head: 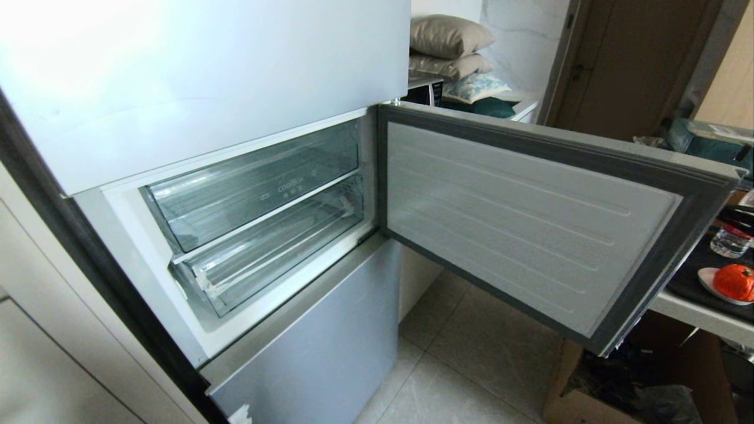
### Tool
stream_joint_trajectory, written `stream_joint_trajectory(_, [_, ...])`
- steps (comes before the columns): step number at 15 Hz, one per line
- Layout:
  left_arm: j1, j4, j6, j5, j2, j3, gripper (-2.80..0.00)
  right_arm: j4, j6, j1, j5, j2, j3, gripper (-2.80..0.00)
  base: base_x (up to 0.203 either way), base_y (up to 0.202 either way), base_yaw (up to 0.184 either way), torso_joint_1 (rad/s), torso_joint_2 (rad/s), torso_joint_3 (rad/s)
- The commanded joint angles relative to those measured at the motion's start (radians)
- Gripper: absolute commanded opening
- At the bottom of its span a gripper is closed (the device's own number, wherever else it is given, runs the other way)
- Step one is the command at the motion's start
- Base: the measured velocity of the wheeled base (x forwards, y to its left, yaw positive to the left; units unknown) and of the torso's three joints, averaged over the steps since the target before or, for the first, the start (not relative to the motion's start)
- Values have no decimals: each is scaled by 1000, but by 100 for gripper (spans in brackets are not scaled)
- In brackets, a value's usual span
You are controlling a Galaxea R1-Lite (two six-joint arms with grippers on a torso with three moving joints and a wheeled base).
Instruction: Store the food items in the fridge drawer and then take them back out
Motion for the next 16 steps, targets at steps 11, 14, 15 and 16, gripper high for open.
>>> stream_joint_trajectory(11, [0, 1, -1, 0, 0, 0, -280, 157, -459, 737, -473, -486, 372, -280, 0, 0, 0, 0, 0, 0])
stream_joint_trajectory(14, [0, 1, -1, 0, 0, 0, -280, 256, -801, 984, -854, -357, 311, -280, 0, 0, 0, 0, 0, 0])
stream_joint_trajectory(15, [0, 1, -1, 0, 0, 0, -280, 227, -879, 1014, -892, -294, 296, -280, 0, 0, 0, 0, 0, 0])
stream_joint_trajectory(16, [0, 1, -1, 0, 0, 0, -280, 189, -953, 1032, -912, -227, 282, -280, 0, 0, 0, 0, 0, 0])
